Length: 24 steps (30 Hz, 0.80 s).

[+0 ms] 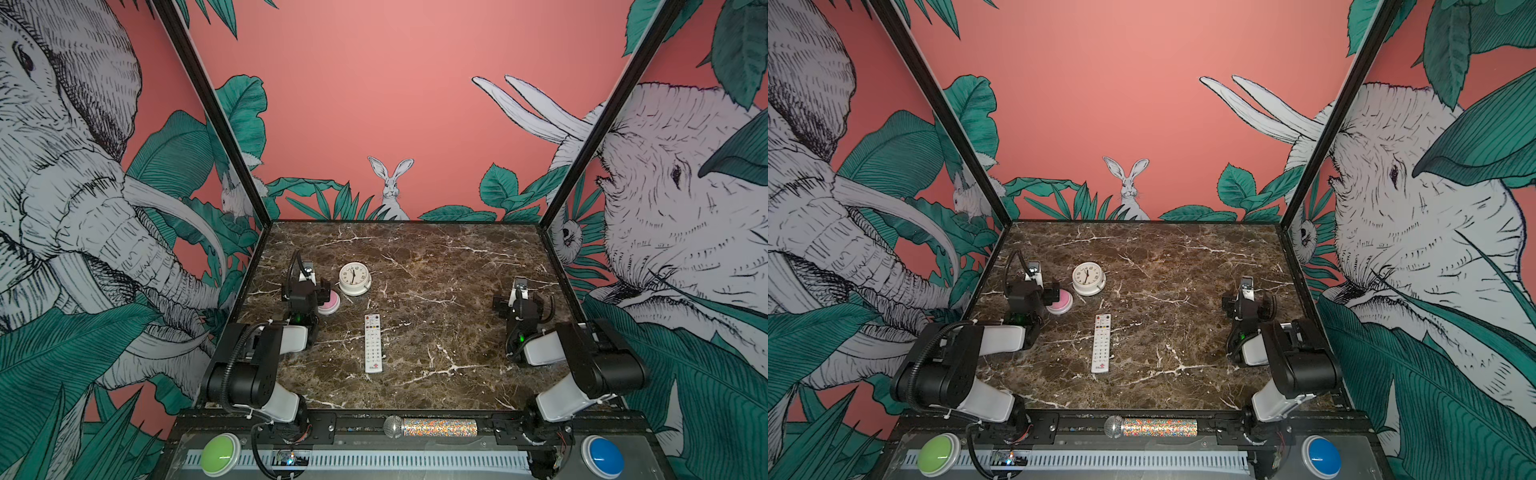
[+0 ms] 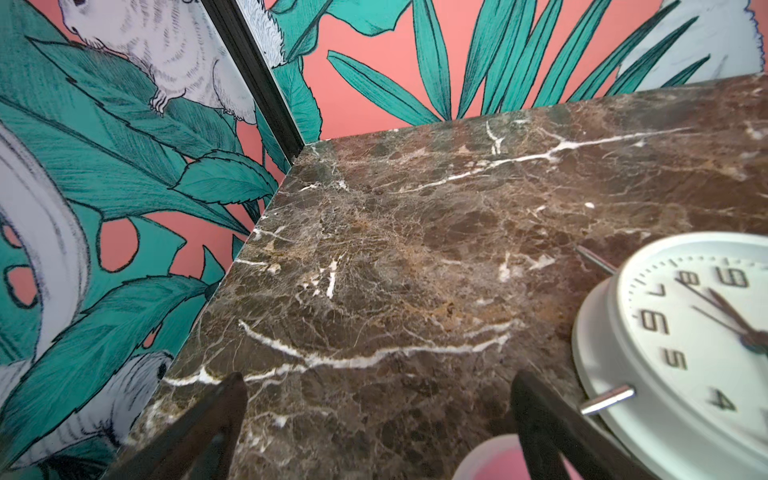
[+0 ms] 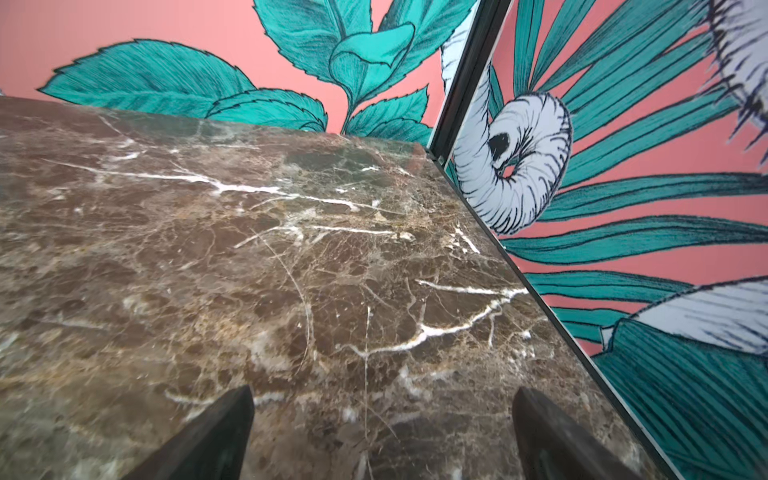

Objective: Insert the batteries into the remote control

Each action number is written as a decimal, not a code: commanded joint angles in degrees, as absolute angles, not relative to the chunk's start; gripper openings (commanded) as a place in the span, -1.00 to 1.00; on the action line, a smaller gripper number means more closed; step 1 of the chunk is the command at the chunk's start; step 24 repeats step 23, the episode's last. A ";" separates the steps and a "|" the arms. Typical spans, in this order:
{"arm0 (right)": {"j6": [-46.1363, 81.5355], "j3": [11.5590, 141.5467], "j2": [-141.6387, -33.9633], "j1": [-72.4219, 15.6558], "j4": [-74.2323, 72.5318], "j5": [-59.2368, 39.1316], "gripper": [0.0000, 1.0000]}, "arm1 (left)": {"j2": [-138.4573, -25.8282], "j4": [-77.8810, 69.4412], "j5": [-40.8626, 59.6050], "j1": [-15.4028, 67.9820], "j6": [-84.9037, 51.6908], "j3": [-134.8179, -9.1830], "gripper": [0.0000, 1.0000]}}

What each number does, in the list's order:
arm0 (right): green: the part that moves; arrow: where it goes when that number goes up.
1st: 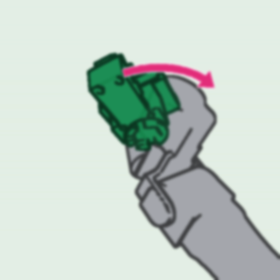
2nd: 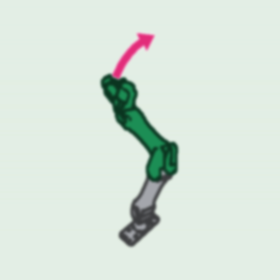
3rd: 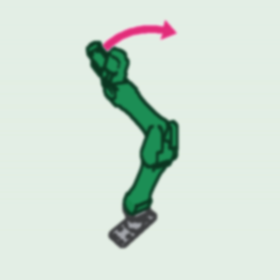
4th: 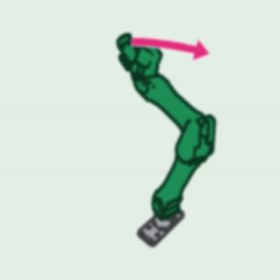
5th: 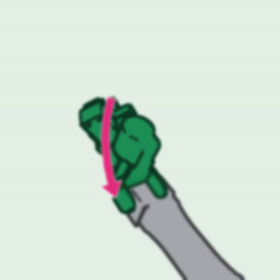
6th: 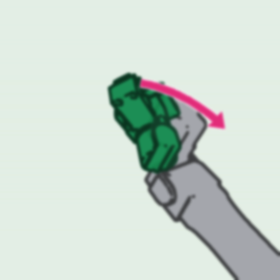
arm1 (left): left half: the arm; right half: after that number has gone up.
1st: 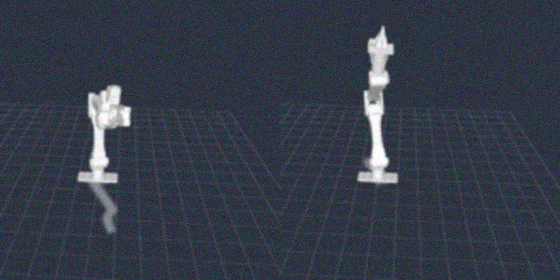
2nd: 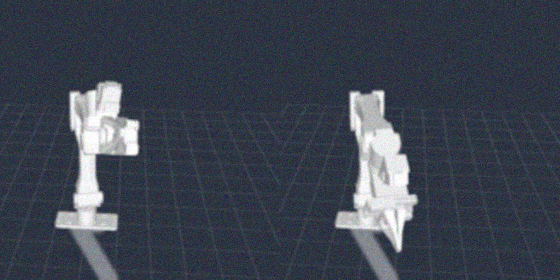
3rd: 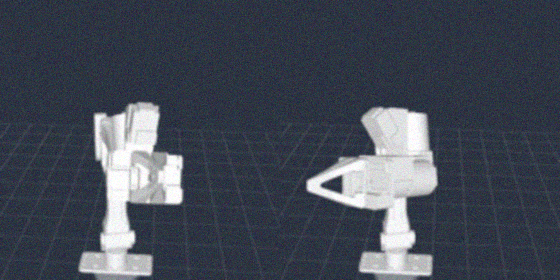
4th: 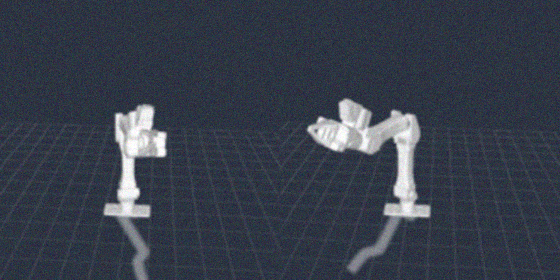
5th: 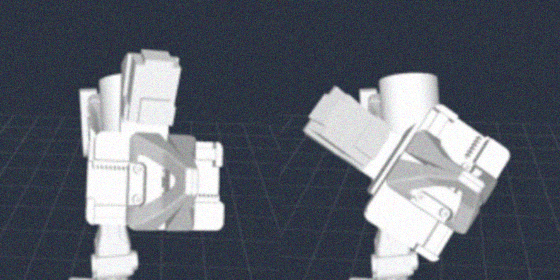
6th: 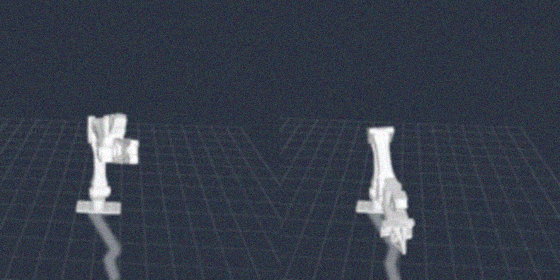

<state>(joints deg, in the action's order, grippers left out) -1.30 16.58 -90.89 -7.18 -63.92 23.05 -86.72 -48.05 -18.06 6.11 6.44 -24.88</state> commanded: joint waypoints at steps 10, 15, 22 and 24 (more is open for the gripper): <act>2.29 21.14 -89.14 -4.49 -55.00 21.37 0.98 | -88.59 -50.30 -10.85 4.29 5.33 -23.04 0.99; 2.29 21.27 -89.10 -4.48 -54.73 21.36 0.98 | -88.61 -50.34 -10.84 4.31 5.28 -22.99 0.99; 2.33 21.21 -89.12 -4.48 -54.76 21.36 0.98 | -89.12 -50.35 -9.24 4.34 6.06 -23.46 0.99; 2.32 21.20 -89.11 -4.48 -54.76 21.36 0.98 | -89.12 -50.31 -9.23 4.35 6.12 -23.40 0.99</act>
